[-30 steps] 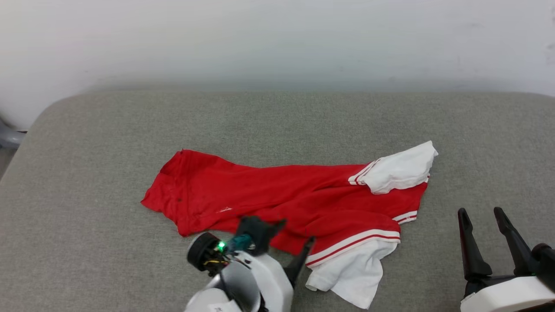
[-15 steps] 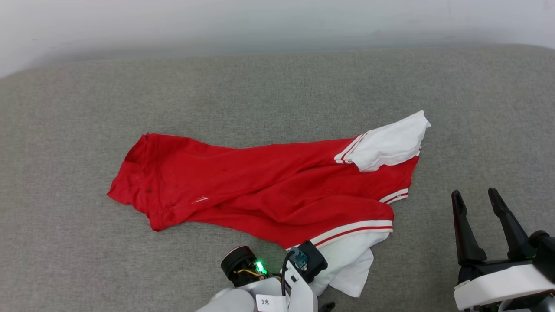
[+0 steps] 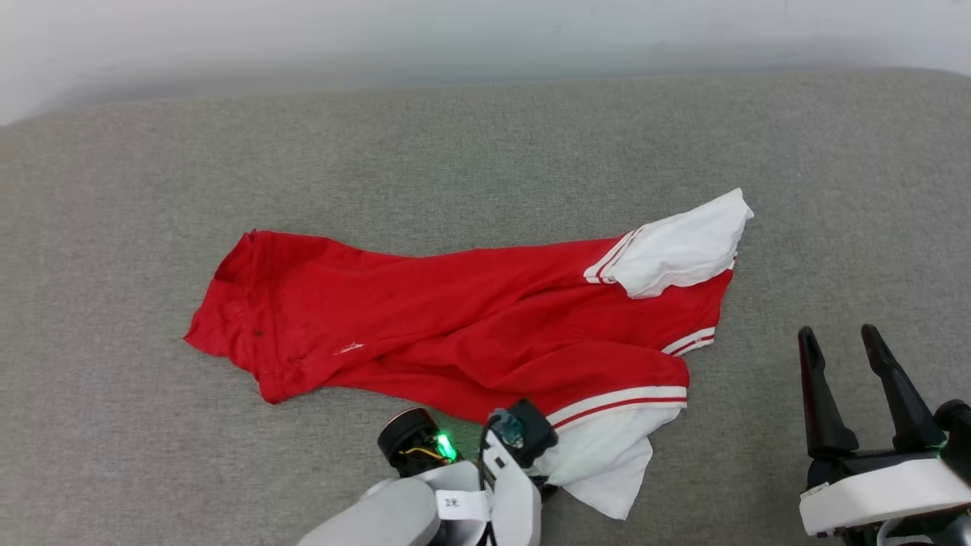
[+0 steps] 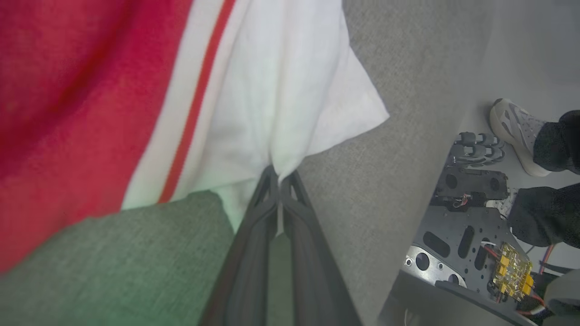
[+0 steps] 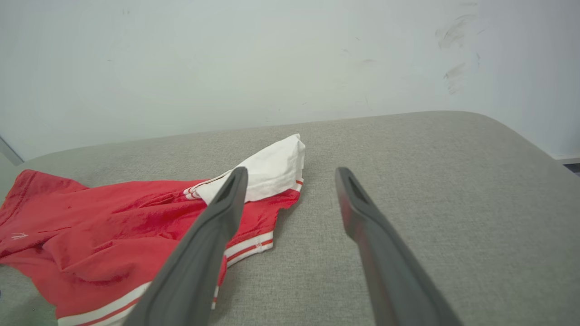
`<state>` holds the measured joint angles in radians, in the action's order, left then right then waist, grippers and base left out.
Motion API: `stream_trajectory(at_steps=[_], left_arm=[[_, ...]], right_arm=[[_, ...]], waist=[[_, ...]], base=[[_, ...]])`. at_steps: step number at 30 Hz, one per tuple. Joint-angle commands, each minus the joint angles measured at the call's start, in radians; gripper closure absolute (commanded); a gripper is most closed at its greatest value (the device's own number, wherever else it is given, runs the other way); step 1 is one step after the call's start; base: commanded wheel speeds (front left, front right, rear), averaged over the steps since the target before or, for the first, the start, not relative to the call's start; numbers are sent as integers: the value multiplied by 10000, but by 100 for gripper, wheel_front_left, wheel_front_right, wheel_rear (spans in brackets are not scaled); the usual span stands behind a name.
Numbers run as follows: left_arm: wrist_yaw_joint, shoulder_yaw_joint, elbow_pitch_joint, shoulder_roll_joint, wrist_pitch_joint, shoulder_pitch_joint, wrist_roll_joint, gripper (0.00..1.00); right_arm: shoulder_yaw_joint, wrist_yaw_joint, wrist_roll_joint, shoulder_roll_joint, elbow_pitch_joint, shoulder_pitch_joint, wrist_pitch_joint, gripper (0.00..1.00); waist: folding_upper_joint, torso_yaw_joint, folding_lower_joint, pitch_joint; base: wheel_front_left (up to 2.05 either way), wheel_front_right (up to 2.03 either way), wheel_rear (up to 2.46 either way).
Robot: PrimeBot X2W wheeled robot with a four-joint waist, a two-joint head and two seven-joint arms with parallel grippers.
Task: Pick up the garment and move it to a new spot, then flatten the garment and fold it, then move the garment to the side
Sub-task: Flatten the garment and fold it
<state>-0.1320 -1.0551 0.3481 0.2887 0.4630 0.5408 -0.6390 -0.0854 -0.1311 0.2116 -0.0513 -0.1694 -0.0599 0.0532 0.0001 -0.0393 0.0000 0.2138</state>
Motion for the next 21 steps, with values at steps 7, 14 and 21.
stream_trajectory(at_steps=[7,14,21], left_arm=[[956,907,-724,1080,-1192,-703,-77,100],[1980,1820,-1543,2257,-1413,-1411,-441,100],[3023,2938,-1729,3533,-1571,-2428,-1180,100]], right_arm=[[-203,7,228,16,221,-175,-19,0],[-349,7,266,15,268,-308,-141,0],[-475,7,318,15,194,-478,-292,0]], waist=[[-1,867,0,-795],[-1,1566,0,-1210],[-1,1933,0,-1396]], base=[[0,0,0],[0,0,0],[0,0,0]])
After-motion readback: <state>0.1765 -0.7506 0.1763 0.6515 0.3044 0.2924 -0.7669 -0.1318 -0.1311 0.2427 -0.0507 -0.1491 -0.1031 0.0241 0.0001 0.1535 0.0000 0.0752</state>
